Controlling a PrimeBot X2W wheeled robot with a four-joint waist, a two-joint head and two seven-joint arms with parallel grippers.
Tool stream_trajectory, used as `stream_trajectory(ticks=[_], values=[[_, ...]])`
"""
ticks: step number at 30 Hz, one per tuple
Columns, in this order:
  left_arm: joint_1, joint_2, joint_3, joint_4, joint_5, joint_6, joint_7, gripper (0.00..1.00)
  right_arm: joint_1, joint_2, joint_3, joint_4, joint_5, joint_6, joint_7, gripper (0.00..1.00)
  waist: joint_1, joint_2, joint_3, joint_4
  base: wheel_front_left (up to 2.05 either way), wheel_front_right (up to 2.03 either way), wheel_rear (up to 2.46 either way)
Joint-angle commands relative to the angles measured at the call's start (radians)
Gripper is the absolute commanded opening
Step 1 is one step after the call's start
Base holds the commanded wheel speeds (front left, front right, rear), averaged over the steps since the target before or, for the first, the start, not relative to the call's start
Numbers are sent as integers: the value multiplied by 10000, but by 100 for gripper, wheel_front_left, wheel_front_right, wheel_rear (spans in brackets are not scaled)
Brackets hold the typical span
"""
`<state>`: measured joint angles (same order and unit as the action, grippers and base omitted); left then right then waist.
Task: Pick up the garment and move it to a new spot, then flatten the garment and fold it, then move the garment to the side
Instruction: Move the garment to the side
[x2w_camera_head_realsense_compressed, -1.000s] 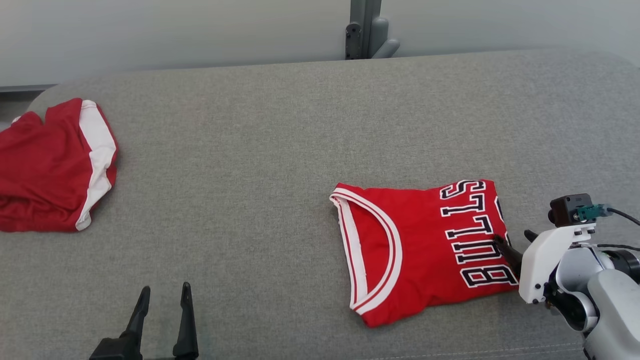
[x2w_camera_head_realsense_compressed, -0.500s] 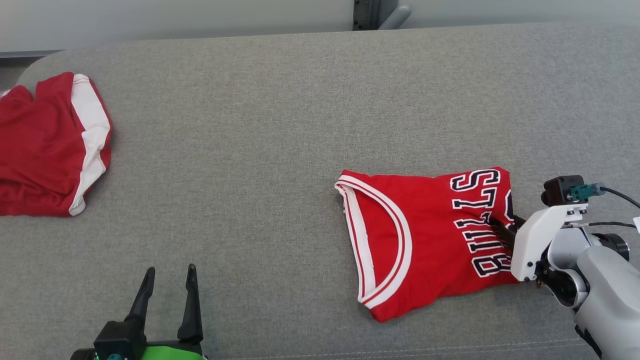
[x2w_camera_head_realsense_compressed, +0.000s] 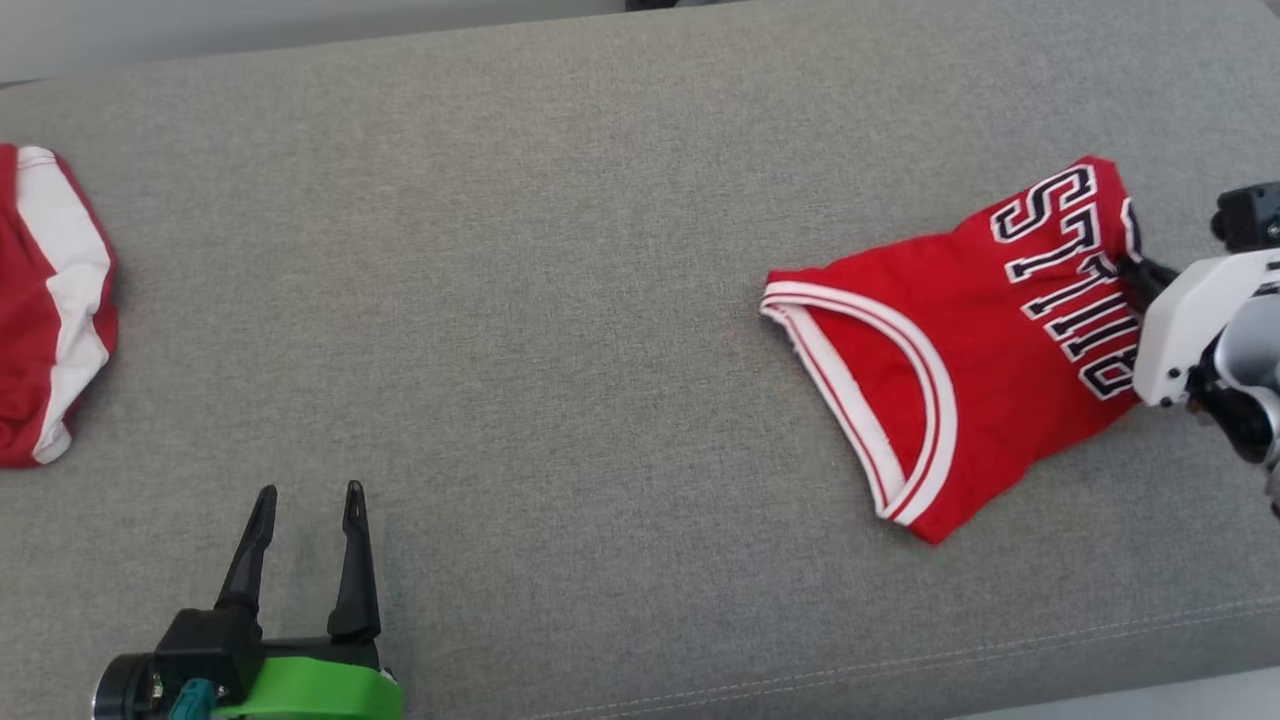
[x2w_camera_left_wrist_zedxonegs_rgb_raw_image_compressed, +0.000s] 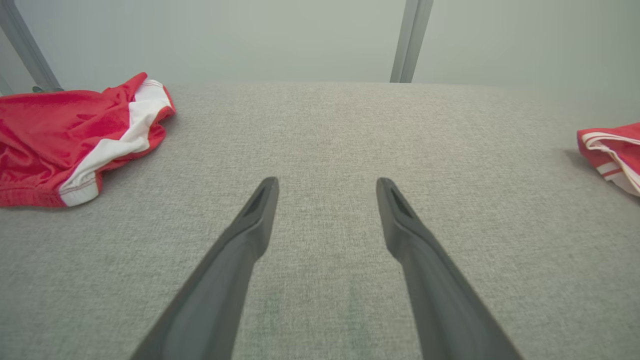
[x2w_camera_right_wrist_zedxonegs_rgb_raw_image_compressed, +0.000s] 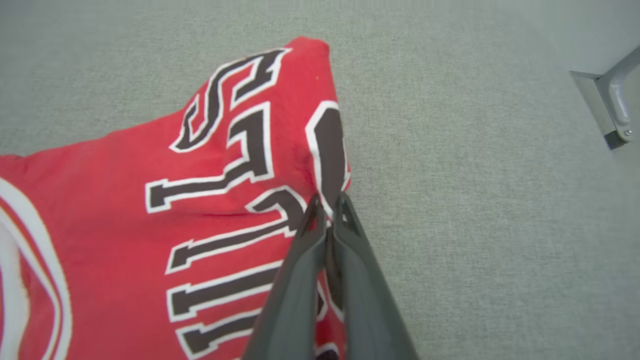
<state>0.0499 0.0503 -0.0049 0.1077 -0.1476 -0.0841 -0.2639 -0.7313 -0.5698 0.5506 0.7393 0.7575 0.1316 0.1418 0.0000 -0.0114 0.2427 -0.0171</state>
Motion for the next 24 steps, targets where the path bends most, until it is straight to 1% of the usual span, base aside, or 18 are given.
stream_trajectory(ticks=[1, 6, 9, 17, 23, 24], values=[[-251, 24, 48, -128, -72, -21, -1, 100, -328, -263, -97, 268, -147, -18, -157, 0, 0, 114, 621, -504, 0, 0, 0], [-604, 22, -3, -710, -39, 114, -1, 100, -1269, -1016, -493, 1382, -469, -18, -531, 0, 0, 114, 1356, -627, 0, 0, 0], [-664, 62, -10, -966, 89, 133, -1, 100, -1701, -1310, -717, 2048, -731, -18, -740, 0, 0, 114, 1725, -592, 0, 0, 0], [-402, 110, 115, -1363, 261, 320, -1, 100, -2648, -1742, -1529, 3870, -1141, -18, -1246, 0, 0, 114, 2302, -210, 0, 0, 0], [-220, 78, 30, -1438, 217, 384, 0, 100, -3257, -2074, -1864, 4884, -1498, -18, -1628, 0, 0, 114, 2471, 22, 0, 0, 0], [-226, 69, 6, -1435, 192, 404, 0, 100, -3348, -2100, -1926, 5046, -1597, -18, -1714, 18, 0, 114, 2478, 39, 0, 0, 0]])
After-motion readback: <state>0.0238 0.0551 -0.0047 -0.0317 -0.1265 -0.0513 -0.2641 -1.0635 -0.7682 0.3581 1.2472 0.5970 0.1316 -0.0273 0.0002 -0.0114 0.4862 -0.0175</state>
